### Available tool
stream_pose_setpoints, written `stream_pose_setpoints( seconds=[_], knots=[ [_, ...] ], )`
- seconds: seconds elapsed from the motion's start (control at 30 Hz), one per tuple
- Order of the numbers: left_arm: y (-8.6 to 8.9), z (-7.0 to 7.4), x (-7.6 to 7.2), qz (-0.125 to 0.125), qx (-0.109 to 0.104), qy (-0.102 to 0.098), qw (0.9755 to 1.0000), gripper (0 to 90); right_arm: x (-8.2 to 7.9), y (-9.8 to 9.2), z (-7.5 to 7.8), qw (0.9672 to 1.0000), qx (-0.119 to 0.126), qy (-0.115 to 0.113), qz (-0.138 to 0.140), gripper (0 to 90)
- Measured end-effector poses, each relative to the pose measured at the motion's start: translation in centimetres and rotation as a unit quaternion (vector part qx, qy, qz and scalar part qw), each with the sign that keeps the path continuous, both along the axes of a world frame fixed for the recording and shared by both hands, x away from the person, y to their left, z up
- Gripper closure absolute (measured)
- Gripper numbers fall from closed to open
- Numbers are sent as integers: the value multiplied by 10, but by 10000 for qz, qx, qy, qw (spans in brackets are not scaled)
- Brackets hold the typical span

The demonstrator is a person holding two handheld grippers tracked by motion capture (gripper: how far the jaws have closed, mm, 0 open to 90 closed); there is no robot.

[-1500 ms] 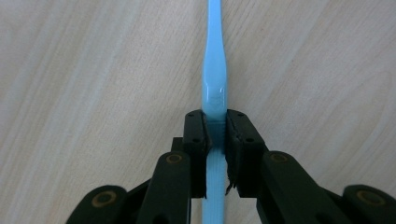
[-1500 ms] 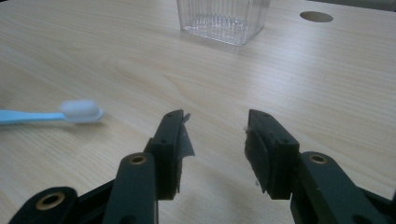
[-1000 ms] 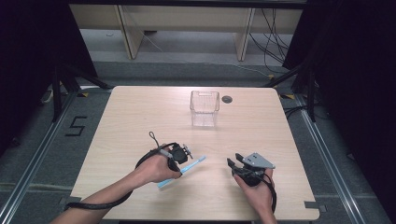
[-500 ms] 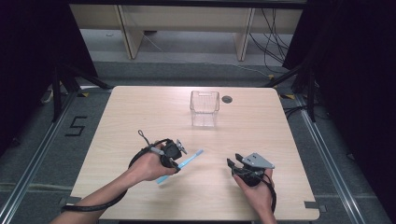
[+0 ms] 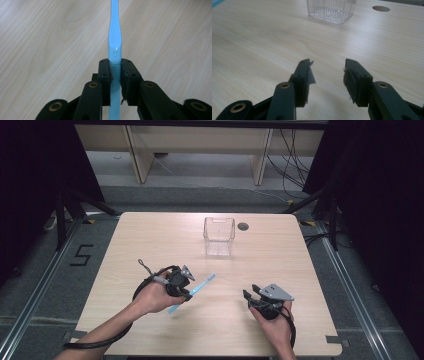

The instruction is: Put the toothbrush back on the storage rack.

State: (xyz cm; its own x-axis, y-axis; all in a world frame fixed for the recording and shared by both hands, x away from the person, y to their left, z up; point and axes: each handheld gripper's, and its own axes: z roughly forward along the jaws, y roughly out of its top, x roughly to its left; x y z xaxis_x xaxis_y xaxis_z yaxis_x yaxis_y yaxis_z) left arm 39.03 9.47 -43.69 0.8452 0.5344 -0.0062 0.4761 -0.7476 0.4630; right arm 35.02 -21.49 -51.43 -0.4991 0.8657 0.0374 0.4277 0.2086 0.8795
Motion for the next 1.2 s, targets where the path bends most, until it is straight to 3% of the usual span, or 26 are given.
stream_pose_setpoints(
  seconds=[0.03,0.47,0.6,0.77,0.8,1.0,1.1,1.13,1.17,1.2],
  knots=[
    [0,-1,0,75,-115,-29,9999,783,0,0,0,10000,1,2,0,568],
    [9,3,1,190,-519,-365,9978,784,2,-2,0,9999,-95,-109,33,565],
    [13,6,2,108,-522,-436,9976,784,2,-1,0,10000,-16,-26,59,565],
    [15,6,2,260,-793,-561,9949,784,2,-2,0,9999,-94,-107,30,565],
    [16,5,2,310,-936,-634,9931,784,2,-1,0,9999,-62,-79,42,565],
    [21,8,2,373,-1159,-837,9890,785,2,-1,0,10000,-15,-26,50,565],
    [23,9,2,390,-1228,-865,9879,785,2,-2,0,9999,-94,-108,32,565],
    [25,9,3,432,-1328,-929,9858,785,2,-1,0,10000,-23,-25,57,565],
    [25,9,3,432,-1328,-929,9858,784,2,-1,0,10000,-23,-25,57,565],
    [26,9,3,460,-1402,-985,9841,785,2,-1,-1,9999,-79,-124,54,565]
  ],
)
